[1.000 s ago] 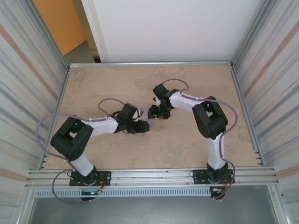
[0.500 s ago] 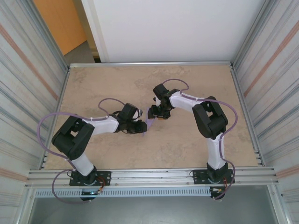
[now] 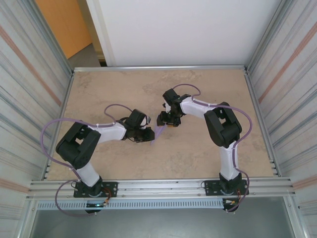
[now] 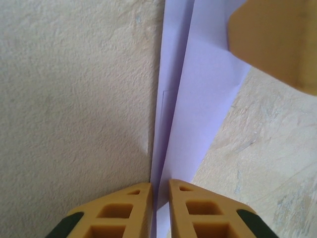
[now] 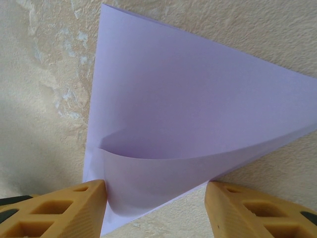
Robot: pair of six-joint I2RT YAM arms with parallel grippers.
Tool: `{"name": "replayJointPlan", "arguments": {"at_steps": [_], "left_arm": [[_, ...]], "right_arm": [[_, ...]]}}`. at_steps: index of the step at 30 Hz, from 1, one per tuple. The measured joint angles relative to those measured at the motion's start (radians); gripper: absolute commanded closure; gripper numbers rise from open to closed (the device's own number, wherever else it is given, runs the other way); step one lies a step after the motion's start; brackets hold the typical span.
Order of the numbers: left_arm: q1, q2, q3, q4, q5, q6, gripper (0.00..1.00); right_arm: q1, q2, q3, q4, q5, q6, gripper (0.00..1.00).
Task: Fold a paper plane with a square sheet of paper (pick it up from the middle)
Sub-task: Fold the wing for the fifth time at the center of the table.
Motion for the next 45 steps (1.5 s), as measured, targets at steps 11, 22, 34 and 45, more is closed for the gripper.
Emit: {"name": "replayJointPlan", "arguments": {"at_steps": [11,22,34,45], "left_arm": [[0.005,0.014,0.021,-0.031,0.001,0.0,0.83],[0.006,0.021,0.033,-0.047,0.001,0.0,0.83],[0.006,0.022,0.034,-0.048,0.001,0.0,0.83],[0.006,0.022,0.034,-0.049,0.001,0.0,0.85]], "right_arm": [[-0.023,-0.052,-0.066,0.071,-0.048,0.001,0.39],[-0.041,-0.215,-0.199,0.207,-0.111,0.032,0.63],[0.023,-0.104,-0.143,0.27,-0.217,0.036,0.77],[0.003,-0.037,-0.13,0.264,-0.213,0.035,0.79]]}}
